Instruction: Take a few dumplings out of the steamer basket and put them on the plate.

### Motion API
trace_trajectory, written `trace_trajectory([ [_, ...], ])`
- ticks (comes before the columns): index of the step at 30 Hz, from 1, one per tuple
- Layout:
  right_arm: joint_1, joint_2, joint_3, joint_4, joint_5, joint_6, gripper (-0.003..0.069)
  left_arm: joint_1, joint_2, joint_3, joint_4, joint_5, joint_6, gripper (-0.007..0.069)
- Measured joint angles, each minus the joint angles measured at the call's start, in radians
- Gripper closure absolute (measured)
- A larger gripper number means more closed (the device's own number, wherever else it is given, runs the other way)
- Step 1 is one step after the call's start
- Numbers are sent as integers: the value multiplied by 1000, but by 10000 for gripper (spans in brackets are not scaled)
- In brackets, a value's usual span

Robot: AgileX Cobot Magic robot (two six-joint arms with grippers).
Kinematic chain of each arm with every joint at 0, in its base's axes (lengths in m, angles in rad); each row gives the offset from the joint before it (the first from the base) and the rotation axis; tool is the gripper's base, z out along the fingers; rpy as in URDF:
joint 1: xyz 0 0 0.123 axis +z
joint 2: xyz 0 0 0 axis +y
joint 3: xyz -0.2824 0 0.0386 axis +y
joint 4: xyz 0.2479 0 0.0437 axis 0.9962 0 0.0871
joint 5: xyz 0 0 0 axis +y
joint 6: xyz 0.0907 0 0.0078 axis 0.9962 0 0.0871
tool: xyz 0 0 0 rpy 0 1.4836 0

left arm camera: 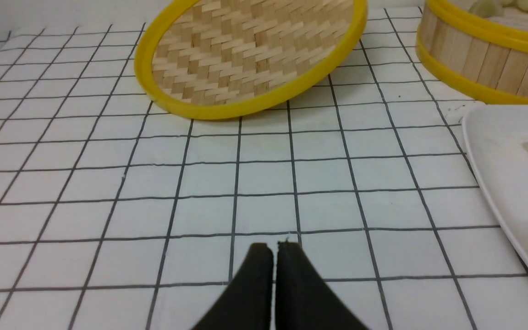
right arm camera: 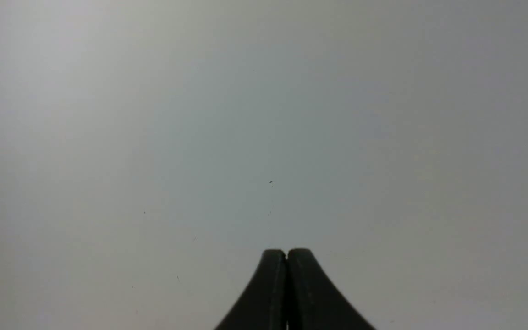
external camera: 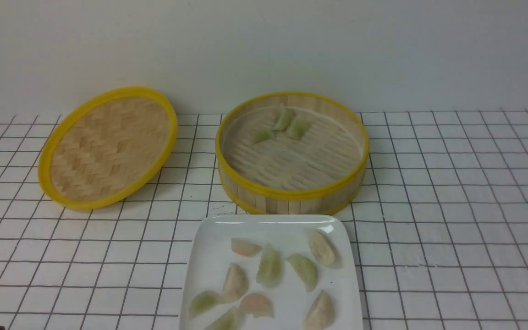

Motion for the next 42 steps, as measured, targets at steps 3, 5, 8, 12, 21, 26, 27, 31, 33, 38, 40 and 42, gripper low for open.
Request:
trace_trajectory([
  [3, 0, 0, 0, 0, 0, -1, 672, 0, 0, 0, 0, 1, 0, 631],
  [5, 0, 0, 0, 0, 0, -1, 672, 0, 0, 0, 0, 1, 0, 631],
  [8, 0, 0, 0, 0, 0, -1, 672, 0, 0, 0, 0, 1, 0, 631],
  [12, 0, 0, 0, -1, 0, -1, 672, 0, 0, 0, 0, 1, 0, 631],
  [21, 0, 0, 0, -1, 0, -1, 672, 0, 0, 0, 0, 1, 0, 631],
  [26, 0, 0, 0, 211, -1, -96, 672, 0, 0, 0, 0, 1, 0, 631],
  [27, 0, 0, 0, 211, 1, -121, 672, 0, 0, 0, 0, 1, 0, 631],
  [31, 0, 0, 17, 657, 3, -523, 672, 0, 0, 0, 0, 1, 0, 631],
  [33, 0, 0, 38, 815, 0, -692, 672, 0, 0, 0, 0, 1, -1, 631],
  [38, 0, 0, 105, 1041, -51, -958, 672, 0, 0, 0, 0, 1, -1, 631],
  [40, 0, 0, 130, 1066, -78, -1010, 672, 0, 0, 0, 0, 1, -1, 631],
  [42, 0, 0, 158, 1065, -91, -1049, 672, 0, 0, 0, 0, 1, -1, 631],
])
